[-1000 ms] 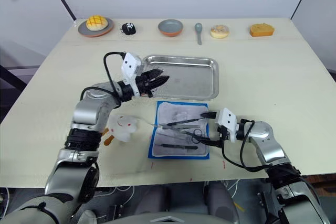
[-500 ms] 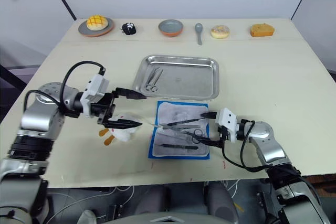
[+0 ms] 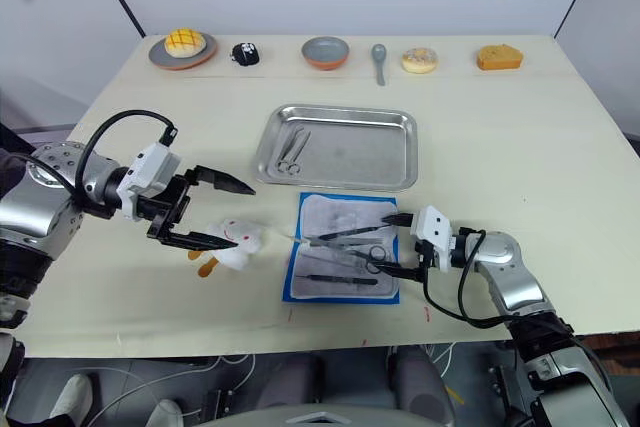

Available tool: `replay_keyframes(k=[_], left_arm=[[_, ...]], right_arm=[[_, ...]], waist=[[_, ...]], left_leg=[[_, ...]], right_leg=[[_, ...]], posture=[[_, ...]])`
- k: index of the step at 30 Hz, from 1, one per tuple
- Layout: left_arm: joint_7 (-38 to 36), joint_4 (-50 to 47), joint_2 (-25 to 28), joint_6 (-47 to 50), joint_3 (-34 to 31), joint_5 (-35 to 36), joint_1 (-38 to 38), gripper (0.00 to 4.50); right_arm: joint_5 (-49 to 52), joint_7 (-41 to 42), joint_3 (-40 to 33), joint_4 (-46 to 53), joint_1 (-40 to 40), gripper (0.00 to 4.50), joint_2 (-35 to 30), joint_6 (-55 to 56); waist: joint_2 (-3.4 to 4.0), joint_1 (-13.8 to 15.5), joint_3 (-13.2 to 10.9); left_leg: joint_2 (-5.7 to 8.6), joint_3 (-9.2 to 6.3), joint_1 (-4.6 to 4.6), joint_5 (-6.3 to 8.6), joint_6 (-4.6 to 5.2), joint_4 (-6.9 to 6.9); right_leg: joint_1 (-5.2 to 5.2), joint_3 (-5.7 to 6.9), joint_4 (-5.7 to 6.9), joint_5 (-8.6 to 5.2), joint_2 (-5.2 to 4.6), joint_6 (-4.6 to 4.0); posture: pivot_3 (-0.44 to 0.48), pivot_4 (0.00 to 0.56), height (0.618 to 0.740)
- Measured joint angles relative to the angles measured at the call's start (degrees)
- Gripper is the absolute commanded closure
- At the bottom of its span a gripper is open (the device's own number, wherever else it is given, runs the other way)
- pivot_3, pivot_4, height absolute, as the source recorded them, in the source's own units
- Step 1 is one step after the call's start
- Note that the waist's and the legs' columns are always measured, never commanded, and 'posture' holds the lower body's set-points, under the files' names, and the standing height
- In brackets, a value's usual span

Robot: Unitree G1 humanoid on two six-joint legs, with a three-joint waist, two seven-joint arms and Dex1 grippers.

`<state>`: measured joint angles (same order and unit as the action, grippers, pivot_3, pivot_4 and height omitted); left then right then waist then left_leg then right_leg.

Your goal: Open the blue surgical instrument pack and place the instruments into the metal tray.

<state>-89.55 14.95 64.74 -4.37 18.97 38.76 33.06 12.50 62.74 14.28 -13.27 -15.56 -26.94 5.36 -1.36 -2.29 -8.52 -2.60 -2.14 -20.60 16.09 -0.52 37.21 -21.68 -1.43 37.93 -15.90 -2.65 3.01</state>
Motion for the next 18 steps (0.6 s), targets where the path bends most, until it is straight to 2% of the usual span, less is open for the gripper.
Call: replay_keyframes(k=[4, 12, 15, 18], left_arm=[[0.0, -0.7, -1.9, -0.3, 0.0, 0.1, -0.8, 0.07], [0.1, 2.0, -11.4, 0.2, -2.8, -7.4, 0.6, 0.07], [0.5, 3.1, -15.3, 1.6, -3.0, -9.8, 2.2, 0.77], [0.7, 4.7, -18.1, 1.9, -3.0, -12.8, 3.4, 2.14]], right_arm=[[0.0, 0.1, 0.0, 0.0, 0.0, 0.0, -0.1, 0.0], [0.0, 0.4, 0.0, -0.1, -0.2, 0.0, -0.2, 0.0], [0.0, 0.4, 0.0, -0.1, -0.3, 0.0, -0.2, 0.0], [0.0, 0.4, 0.0, -0.1, -0.2, 0.0, -0.1, 0.0]], waist=[[0.0, 0.1, 0.0], [-0.02, 0.2, 0.0], [-0.02, 0.2, 0.0], [-0.02, 0.1, 0.0]], left_leg=[[0.0, 0.0, 0.0, 0.0, 0.0, 0.0], [0.01, 0.0, -0.02, 0.0, 0.0, 0.03], [0.01, 0.02, -0.02, 0.0, 0.0, 0.03], [0.01, 0.0, -0.01, 0.0, 0.0, 0.03]], right_leg=[[0.0, 0.0, 0.0, 0.0, 0.0, 0.0], [0.0, 0.02, 0.0, 0.0, 0.0, 0.01], [0.01, 0.01, 0.0, 0.01, 0.0, 0.01], [0.01, 0.01, 0.0, 0.01, 0.01, 0.01]], posture=[[0.0, 0.15, 0.732], [0.0, 0.15, 0.732], [0.0, 0.15, 0.732], [0.0, 0.15, 0.732]])
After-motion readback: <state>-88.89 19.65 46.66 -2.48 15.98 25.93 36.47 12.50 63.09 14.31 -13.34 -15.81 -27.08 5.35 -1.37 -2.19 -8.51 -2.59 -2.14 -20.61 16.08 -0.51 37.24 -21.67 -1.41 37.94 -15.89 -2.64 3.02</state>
